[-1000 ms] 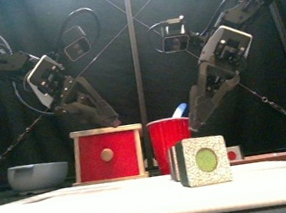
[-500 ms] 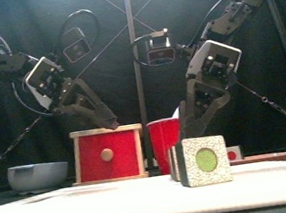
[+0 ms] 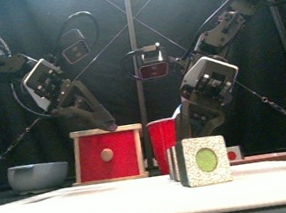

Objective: Place sushi on board then cut the sushi with the knife then place the pieces on the plate
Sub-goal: Place the 4 sushi pieces on the plate

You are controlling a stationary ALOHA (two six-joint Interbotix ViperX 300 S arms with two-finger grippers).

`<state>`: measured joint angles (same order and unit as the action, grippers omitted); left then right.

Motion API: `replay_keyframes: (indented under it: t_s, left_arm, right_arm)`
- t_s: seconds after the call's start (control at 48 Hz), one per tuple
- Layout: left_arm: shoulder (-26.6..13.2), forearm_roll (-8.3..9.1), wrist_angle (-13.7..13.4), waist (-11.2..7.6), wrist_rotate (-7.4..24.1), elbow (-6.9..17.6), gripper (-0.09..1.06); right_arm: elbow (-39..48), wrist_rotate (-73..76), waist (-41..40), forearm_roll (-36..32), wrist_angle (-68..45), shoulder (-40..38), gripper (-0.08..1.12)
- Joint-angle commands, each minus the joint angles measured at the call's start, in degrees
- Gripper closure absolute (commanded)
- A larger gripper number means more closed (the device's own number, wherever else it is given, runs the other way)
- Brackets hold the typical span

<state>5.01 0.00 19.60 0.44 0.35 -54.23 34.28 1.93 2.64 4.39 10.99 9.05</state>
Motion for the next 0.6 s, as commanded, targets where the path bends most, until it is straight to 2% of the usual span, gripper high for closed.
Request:
replay_keyframes:
  t_s: [0.021, 0.208, 0.375, 0.604]
  left_arm:
    - [0.8, 0.09, 0.3, 0.18, 0.1, 0.5, 0.19]
    - [1.0, 0.09, 0.3, 0.18, 0.1, 0.6, 0.19]
    - [0.9, 0.26, 0.3, 0.18, 0.1, 0.7, 0.19]
    - [0.9, 0.26, 0.3, 0.53, 0.1, 0.9, 0.19]
  right_arm:
    - [0.3, 0.1, -0.2, 0.5, 0.4, -3.6, 0.44]
    - [6.0, 0.3, -5.6, 1.8, 4.4, -12.1, 0.44]
    - [12.7, 0.1, -15.2, 1.5, 8.1, -21.3, 0.44]
    - [16.3, 0.2, -28.6, -1.8, 10.3, -29.3, 0.44]
